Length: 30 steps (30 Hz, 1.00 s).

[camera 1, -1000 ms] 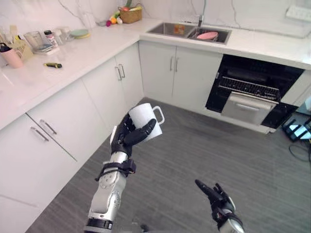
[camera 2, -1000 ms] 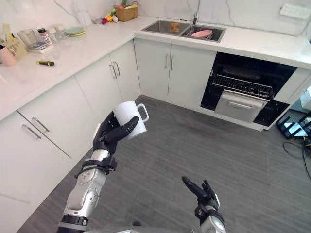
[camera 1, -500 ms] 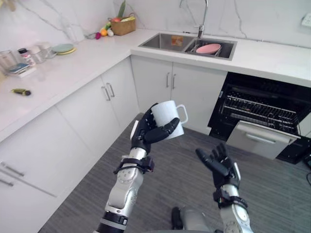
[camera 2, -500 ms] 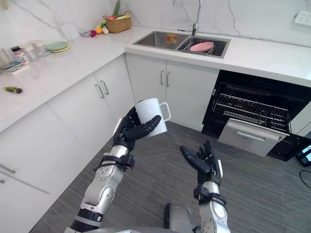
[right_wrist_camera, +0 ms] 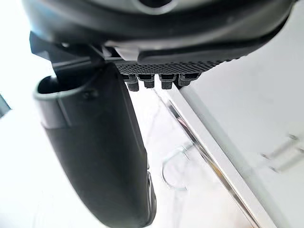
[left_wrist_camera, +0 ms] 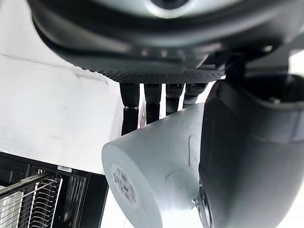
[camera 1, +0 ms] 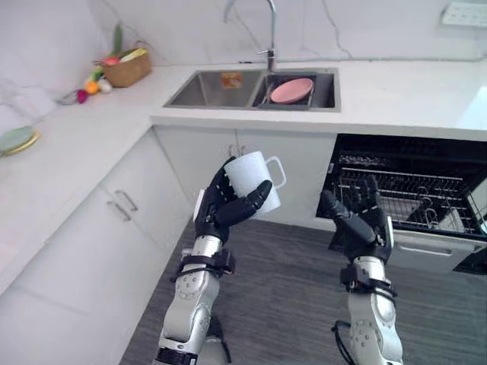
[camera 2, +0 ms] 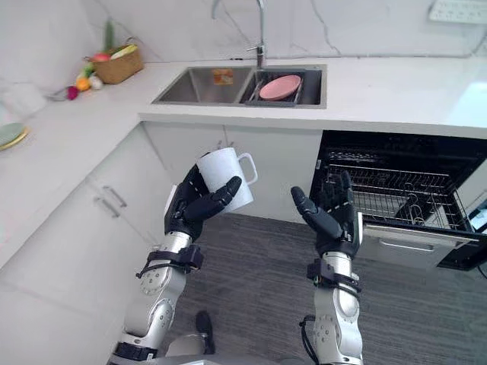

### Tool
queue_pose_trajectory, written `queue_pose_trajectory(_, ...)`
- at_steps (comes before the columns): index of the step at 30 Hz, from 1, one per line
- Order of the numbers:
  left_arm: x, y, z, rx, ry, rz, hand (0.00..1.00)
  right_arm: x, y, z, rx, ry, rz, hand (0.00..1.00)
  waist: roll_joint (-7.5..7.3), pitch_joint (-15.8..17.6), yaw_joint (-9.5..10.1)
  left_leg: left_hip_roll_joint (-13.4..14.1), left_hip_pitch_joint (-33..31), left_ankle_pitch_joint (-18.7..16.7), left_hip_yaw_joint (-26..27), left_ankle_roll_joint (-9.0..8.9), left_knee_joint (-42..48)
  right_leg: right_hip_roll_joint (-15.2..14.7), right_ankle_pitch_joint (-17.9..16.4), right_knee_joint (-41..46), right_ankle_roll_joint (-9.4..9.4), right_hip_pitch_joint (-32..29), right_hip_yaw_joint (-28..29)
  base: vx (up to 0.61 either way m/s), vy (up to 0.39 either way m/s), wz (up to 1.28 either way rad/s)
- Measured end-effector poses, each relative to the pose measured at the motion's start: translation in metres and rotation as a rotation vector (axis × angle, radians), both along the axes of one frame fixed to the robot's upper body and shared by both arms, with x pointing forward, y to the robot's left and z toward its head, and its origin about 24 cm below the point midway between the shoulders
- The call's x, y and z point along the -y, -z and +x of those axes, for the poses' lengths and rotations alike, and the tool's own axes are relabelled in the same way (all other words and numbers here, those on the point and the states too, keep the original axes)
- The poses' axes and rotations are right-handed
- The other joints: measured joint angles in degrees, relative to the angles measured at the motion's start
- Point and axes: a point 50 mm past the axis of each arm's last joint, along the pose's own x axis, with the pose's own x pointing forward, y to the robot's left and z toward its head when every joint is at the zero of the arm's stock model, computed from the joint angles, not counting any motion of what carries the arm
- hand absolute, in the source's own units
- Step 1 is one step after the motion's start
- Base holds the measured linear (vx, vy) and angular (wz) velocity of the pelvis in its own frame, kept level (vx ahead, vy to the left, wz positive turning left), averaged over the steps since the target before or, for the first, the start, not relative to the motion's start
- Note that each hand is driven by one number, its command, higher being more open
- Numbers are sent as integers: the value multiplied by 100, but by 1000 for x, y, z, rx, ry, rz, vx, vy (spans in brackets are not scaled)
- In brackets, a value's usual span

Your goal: Walk over to the sink, pick up the cup, carry it to the dishwasher, place the cup inside the dishwasher, then close the dishwasher door

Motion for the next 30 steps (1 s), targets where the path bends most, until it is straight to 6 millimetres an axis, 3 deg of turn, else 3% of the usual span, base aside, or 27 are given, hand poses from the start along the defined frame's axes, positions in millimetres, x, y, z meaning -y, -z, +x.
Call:
queue_pose_trajectory(1,-1,-1,1,13,10,24,0,3,3,-1,-12,12,1,100,-153,-62,-102,-177,-40,-365,76,52,409,-253,95,203,70,-29,18,682,436,-18)
queue_pose_trajectory(3,0,-4,2,32,35,48,0,9,12,-4,-48,45,28,100,-258,-120,-121,-337,95,-835,109,157,756,-452,546,934,57,-236,-70,594,331,-22)
queue_pose_trajectory(4,0,-5,3,42,40,63,0,10,16,-5,-62,53,40,100,-273,-114,-120,-376,226,-905,115,193,724,-488,765,1294,62,-366,-148,480,251,-31)
queue_pose_trajectory(5,-3,-7,3,69,53,90,0,9,26,-7,-104,71,64,100,-316,-91,-128,-478,740,-1033,154,249,418,-638,1536,2434,85,-803,-337,426,207,-29)
queue_pose_trajectory(6,-5,-8,3,77,48,96,0,8,30,-7,-121,74,73,100,-320,-89,-139,-495,959,-1082,201,254,261,-710,1503,2942,50,-1004,-413,451,201,-41)
queue_pose_trajectory(8,-11,-9,4,88,15,102,0,3,44,-11,-191,66,95,100,-292,-61,-143,-486,1792,-1123,423,235,-289,-876,1020,4170,-414,-1865,-994,306,116,-47)
queue_pose_trajectory(11,-14,-11,4,111,2,106,0,-1,48,-11,-204,52,113,100,-269,-26,-160,-320,2239,-1289,632,0,-533,-736,711,3340,-414,-2533,-1737,254,4,-49)
queue_pose_trajectory(12,-18,-10,3,109,-8,111,0,-2,47,-10,-191,37,110,100,-334,-7,-162,-297,2389,-1437,759,-106,-507,-609,835,2214,-453,-2680,-2245,284,-116,-70)
queue_pose_trajectory(13,-24,-10,3,115,-16,131,0,-4,43,-8,-175,18,103,100,-524,25,-169,-435,2534,-1646,802,-205,-446,-456,1579,848,-771,-2602,-2639,300,-117,-71)
queue_pose_trajectory(14,-22,-4,2,91,-19,118,0,0,42,-7,-177,7,80,100,-336,68,-208,-323,2591,-1714,718,-180,-455,-287,1635,723,-749,-2485,-2699,288,-16,-83)
queue_pose_trajectory(15,-19,-1,1,79,-10,119,0,7,38,-6,-173,1,31,100,-29,59,-213,-317,2570,-1718,477,-66,-584,64,1856,218,-751,-2362,-2632,244,66,-82)
queue_pose_trajectory(16,-18,-2,1,89,-4,123,0,9,34,-3,-164,3,4,100,73,107,-226,-276,2598,-1737,503,-11,-705,242,1937,71,-774,-2394,-2534,206,80,-94)
queue_pose_trajectory(21,-10,1,6,82,24,140,0,16,35,-5,-184,73,10,100,63,239,-317,-207,2802,-1743,771,-14,-844,459,1831,43,-889,-2550,-2529,66,13,-67)
queue_pose_trajectory(23,-3,0,5,90,51,150,0,23,35,-8,-192,116,11,100,135,241,-396,-119,2743,-2146,820,462,-756,401,1468,460,-911,-2698,-2803,28,-28,-14)
queue_pose_trajectory(24,-2,2,4,81,49,146,0,25,35,-9,-194,120,9,100,241,233,-377,-57,2755,-2205,889,477,-646,393,1271,675,-929,-2705,-2875,146,-36,-27)
queue_pose_trajectory(25,-1,4,1,76,41,140,0,24,36,-10,-193,122,22,100,164,218,-318,22,2580,-2313,1047,461,218,303,945,838,-913,-2556,-2873,232,-60,-31)
queue_pose_trajectory(26,1,10,-1,49,35,127,0,26,37,-12,-202,127,18,100,257,253,-318,450,2051,-2211,1032,306,1806,410,897,685,-904,-2306,-2836,262,-67,-29)
queue_pose_trajectory(27,2,12,-3,38,33,121,0,27,36,-14,-203,125,13,100,329,287,-318,669,1803,-1953,944,277,2560,510,897,542,-908,-2111,-2818,326,-118,-39)
queue_pose_trajectory(28,2,17,-7,17,26,109,0,27,34,-16,-192,119,5,100,405,348,-252,956,1340,-1503,574,34,3750,701,941,290,-1013,-1737,-2689,303,-72,-65)
queue_pose_trajectory(29,2,20,-11,1,18,100,0,26,29,-16,-168,110,2,100,484,333,-195,1025,1012,-1587,274,-97,4303,854,951,65,-1008,-1445,-2487,340,-47,-80)
queue_pose_trajectory(30,1,22,-12,-4,15,98,0,24,26,-15,-153,102,1,100,483,335,-176,1017,872,-1650,166,-93,4334,888,956,-48,-1002,-1293,-2401,352,-8,-89)
